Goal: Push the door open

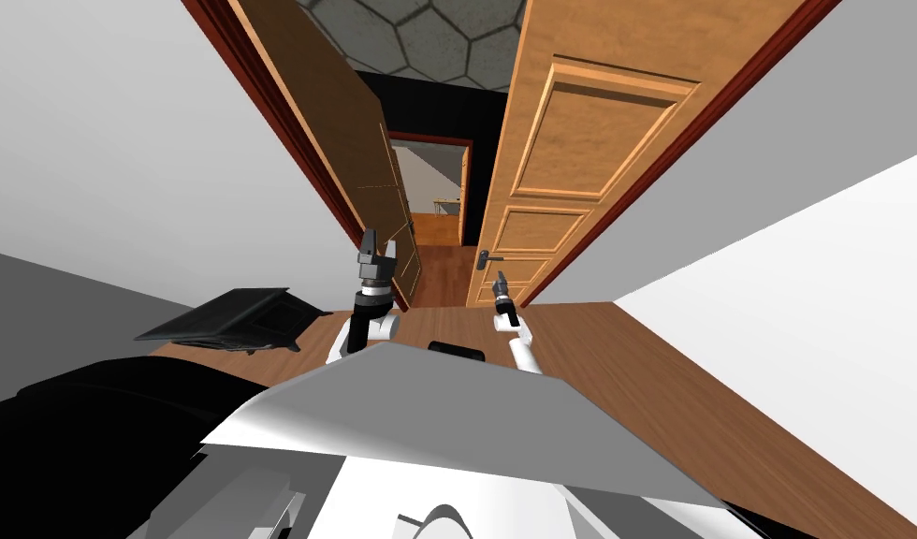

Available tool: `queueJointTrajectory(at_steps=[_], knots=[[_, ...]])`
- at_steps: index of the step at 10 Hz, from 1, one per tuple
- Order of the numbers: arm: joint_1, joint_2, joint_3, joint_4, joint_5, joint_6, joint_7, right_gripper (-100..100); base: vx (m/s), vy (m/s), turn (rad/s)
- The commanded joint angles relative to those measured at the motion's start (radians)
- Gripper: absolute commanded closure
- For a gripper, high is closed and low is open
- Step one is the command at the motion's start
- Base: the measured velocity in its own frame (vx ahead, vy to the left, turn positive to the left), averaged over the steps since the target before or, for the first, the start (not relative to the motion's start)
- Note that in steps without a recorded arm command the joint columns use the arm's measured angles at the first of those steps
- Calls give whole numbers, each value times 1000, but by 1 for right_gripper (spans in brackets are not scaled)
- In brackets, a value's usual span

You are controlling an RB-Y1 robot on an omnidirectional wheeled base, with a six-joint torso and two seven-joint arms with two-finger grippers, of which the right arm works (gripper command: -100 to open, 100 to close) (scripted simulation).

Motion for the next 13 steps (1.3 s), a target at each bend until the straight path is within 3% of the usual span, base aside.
queueJointTrajectory(at_steps=[1, 9, 11, 13], knots=[[-16, 3, 3, 30, -1, 2, 2, -100, 80, -75, 33], [-107, 21, 26, 195, -10, 15, 14, -100, 103, -88, 37], [-123, 25, 29, 224, -12, 17, 16, -100, 89, -92, 26], [-124, 20, 24, 225, -12, 14, 16, -100, 75, -14, 16]])
